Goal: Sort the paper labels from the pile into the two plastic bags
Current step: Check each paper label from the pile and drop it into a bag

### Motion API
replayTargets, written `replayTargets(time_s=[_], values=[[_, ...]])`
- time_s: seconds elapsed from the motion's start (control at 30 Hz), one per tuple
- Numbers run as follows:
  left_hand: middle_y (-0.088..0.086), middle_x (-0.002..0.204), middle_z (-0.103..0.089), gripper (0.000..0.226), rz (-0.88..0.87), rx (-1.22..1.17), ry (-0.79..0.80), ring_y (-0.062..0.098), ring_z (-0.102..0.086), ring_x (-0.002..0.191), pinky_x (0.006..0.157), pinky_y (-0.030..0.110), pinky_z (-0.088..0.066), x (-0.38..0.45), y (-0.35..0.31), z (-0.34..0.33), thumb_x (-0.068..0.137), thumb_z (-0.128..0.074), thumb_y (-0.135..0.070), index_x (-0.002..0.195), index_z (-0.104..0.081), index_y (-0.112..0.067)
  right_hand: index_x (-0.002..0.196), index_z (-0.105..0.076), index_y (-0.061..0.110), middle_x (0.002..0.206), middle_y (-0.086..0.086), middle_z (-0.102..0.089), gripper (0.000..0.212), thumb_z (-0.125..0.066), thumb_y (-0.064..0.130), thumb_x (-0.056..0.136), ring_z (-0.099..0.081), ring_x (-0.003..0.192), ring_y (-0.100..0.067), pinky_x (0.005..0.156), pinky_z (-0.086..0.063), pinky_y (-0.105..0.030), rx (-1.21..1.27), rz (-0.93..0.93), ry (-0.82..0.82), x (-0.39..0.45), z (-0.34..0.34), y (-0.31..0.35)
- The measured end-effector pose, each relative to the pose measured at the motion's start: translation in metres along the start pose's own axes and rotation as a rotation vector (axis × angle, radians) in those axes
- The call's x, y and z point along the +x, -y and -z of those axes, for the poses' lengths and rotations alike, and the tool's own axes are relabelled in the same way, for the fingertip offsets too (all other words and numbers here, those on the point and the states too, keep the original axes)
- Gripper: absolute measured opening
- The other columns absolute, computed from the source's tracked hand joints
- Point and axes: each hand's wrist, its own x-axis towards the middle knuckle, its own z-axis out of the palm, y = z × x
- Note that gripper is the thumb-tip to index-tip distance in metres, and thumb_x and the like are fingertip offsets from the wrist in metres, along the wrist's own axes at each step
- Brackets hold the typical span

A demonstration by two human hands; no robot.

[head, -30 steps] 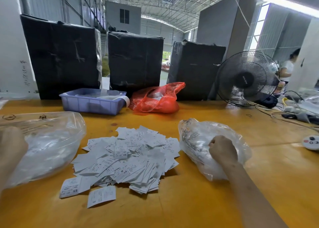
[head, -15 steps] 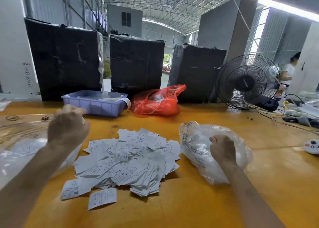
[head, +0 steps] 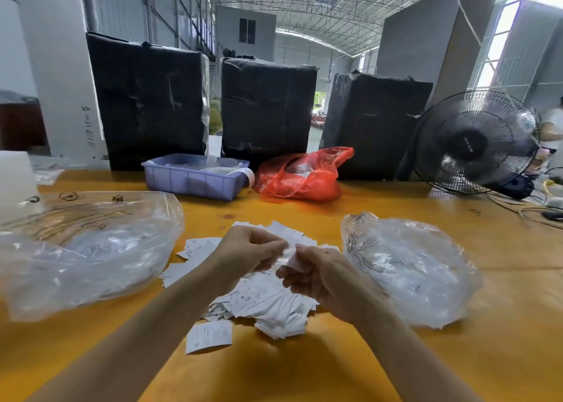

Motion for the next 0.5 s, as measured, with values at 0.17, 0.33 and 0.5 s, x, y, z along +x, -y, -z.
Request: replayTargets(time_s=[0.17, 0.33, 0.5], values=[[0.008, 0.060, -0.062, 0.012, -0.006, 0.013, -0.112, 0.007, -0.052, 0.046, 0.046, 0.017, -0.043, 0.005, 0.006, 0.006, 0.078, -0.075, -0.010, 0.078, -0.072, 0.002, 0.101, -0.064, 0.007, 0.090, -0.008, -0.073, 0.053, -0.059, 0.054, 0.077, -0.067, 0.073, -0.017, 0.065, -0.052, -0.027, -0.102, 0.007, -0.076, 0.003, 0.001, -0.004], [0.003, 0.056, -0.063, 0.018, 0.027, -0.001, -0.099, 0.007, -0.052, 0.046, 0.050, 0.020, -0.044, 0.007, 0.015, 0.009, 0.077, -0.076, -0.019, 0.072, -0.069, -0.003, 0.090, -0.069, 0.008, 0.076, -0.003, -0.071, 0.014, -0.072, 0.019, 0.080, -0.064, 0.067, -0.012, 0.060, -0.050, -0.019, -0.164, 0.095, -0.161, 0.004, 0.002, -0.013], [0.003, 0.074, -0.072, 0.036, 0.093, 0.079, 0.109, 0.008, -0.062, 0.060, 0.057, 0.018, -0.050, 0.006, 0.017, 0.013, 0.065, -0.079, -0.030, 0.090, -0.070, -0.007, 0.082, -0.068, 0.005, 0.069, -0.003, -0.068, 0.018, -0.064, 0.022, 0.088, -0.061, 0.062, -0.010, 0.057, -0.047, -0.017, -0.327, 0.185, -0.235, 0.006, 0.003, -0.012]])
